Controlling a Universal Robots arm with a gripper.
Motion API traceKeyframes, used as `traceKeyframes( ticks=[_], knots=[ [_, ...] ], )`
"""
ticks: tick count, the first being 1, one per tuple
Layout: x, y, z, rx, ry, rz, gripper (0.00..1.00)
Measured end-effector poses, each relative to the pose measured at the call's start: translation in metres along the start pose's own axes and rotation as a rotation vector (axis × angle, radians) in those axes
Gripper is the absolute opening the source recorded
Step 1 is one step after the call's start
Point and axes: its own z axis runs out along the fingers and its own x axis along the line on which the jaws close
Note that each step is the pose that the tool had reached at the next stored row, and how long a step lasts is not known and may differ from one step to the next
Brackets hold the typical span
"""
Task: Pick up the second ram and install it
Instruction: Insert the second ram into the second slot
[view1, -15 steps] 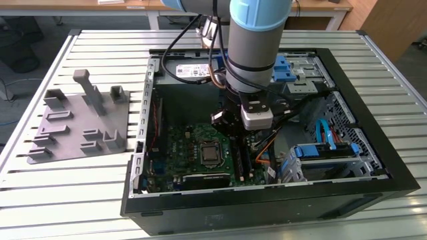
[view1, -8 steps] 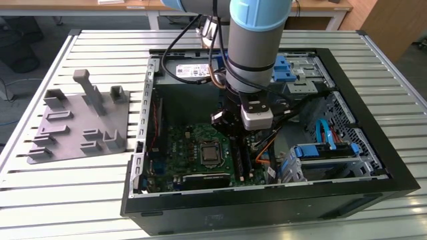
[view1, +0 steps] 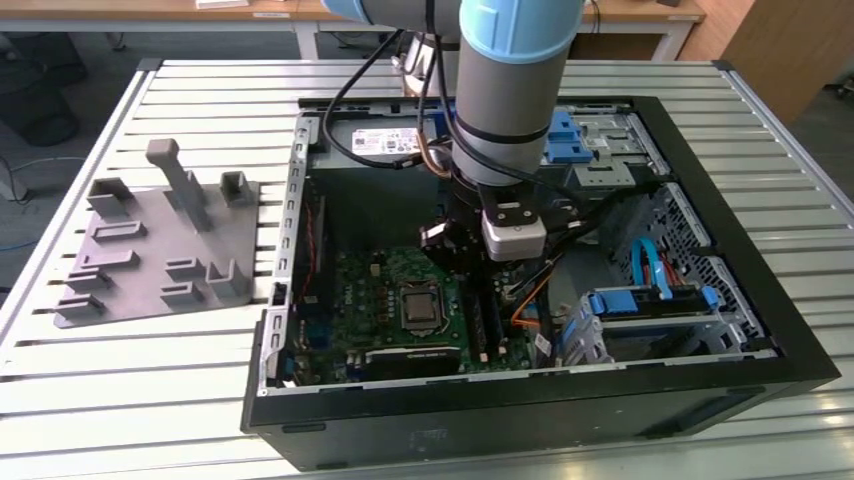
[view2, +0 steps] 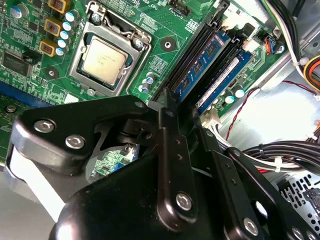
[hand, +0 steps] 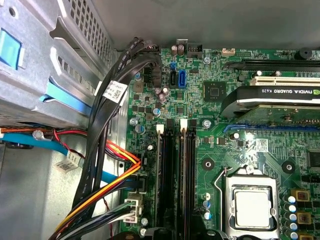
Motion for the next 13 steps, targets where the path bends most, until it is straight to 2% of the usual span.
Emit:
traceKeyframes(
  ticks=[3, 7, 11, 13],
  knots=[
    [0.0, 0.0004, -0.0037, 0.0, 0.0003, 0.0, 0.26],
    [0.0, 0.0008, -0.0195, -0.0002, 0.0009, 0.0, 0.26],
    [0.0003, -0.0007, -0.027, 0.0, 0.0013, 0.0, 0.25],
    [0.0002, -0.0013, -0.0285, 0.0006, 0.0014, 0.0, 0.13]
  ],
)
